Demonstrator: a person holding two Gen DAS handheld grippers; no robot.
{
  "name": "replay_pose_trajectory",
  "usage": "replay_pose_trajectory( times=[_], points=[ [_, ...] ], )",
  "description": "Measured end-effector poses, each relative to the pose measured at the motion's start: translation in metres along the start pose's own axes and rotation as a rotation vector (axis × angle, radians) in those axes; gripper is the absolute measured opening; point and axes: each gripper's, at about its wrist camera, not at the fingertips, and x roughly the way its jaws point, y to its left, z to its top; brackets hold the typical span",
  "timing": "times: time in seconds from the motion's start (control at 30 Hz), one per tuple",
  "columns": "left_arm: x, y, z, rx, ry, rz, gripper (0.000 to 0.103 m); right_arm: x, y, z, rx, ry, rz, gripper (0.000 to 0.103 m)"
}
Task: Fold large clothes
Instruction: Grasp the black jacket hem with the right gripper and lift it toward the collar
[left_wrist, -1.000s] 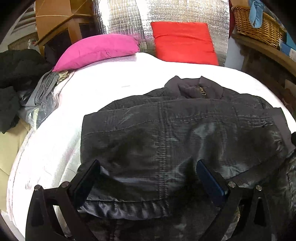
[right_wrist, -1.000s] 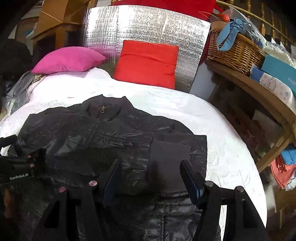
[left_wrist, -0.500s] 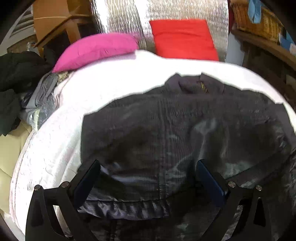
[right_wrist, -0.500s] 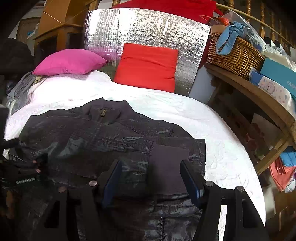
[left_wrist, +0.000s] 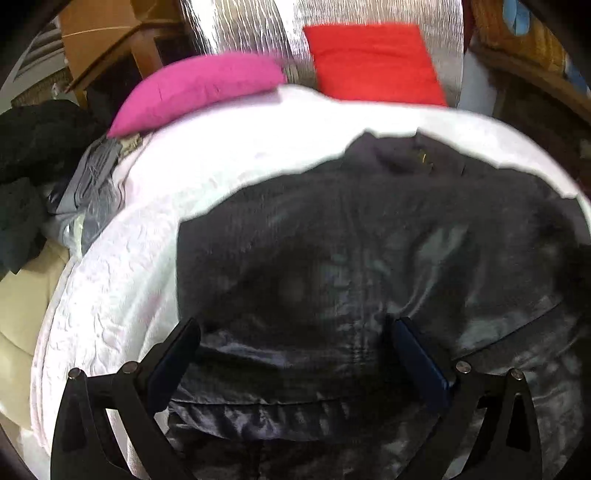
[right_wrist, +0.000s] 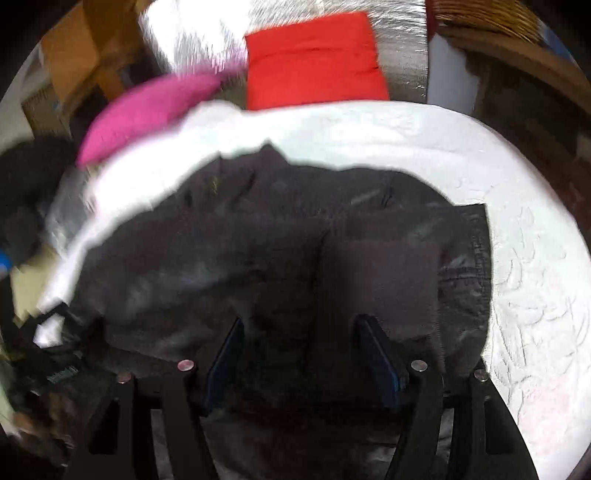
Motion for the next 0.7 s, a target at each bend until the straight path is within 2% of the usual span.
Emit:
replay_pose_trajectory(
  times=[0.03, 0.1, 0.17, 0.23, 0.3, 0.43, 0.53, 0.6, 0.63, 0.7],
  points=[
    [-0.007, 0.006, 0.002, -0.014, -0.023, -0.006, 0.103, -0.005, -0.007, 0.002, 0.026, -0.016, 0.0, 0.07],
    [-0.014, 0.016, 0.005, -0.038, -0.048, -0.002, 0.103, -0.013, -0.03, 0.006, 0.098, -0.051, -0.006, 0.078],
    [-0.015, 0.034, 0.007, -0.07, -0.053, 0.036, 0.103, -0.013, -0.051, 0.008, 0.168, -0.061, 0.009, 0.079],
    [-0.01, 0.054, 0.007, -0.118, -0.032, 0.071, 0.103, -0.007, -0.073, 0.014, 0.246, -0.041, 0.049, 0.079],
    [-0.001, 0.07, 0.006, -0.17, 0.002, 0.076, 0.103, 0.0, -0.092, 0.016, 0.311, -0.032, 0.086, 0.079],
    [0.018, 0.089, 0.005, -0.259, 0.069, 0.03, 0.103, 0.02, -0.098, 0.018, 0.328, 0.018, 0.206, 0.08],
    [0.025, 0.086, 0.005, -0.27, 0.1, -0.026, 0.103, 0.03, -0.081, 0.014, 0.269, 0.048, 0.221, 0.077],
    [0.024, 0.081, 0.004, -0.251, 0.096, -0.023, 0.103, 0.027, -0.066, 0.013, 0.201, 0.047, 0.176, 0.047],
    [0.023, 0.077, 0.003, -0.243, 0.091, -0.015, 0.103, 0.025, -0.06, 0.013, 0.172, 0.049, 0.167, 0.02],
    [0.019, 0.07, 0.003, -0.233, 0.076, 0.0, 0.103, 0.021, -0.056, 0.013, 0.163, 0.049, 0.164, 0.014]
  ],
)
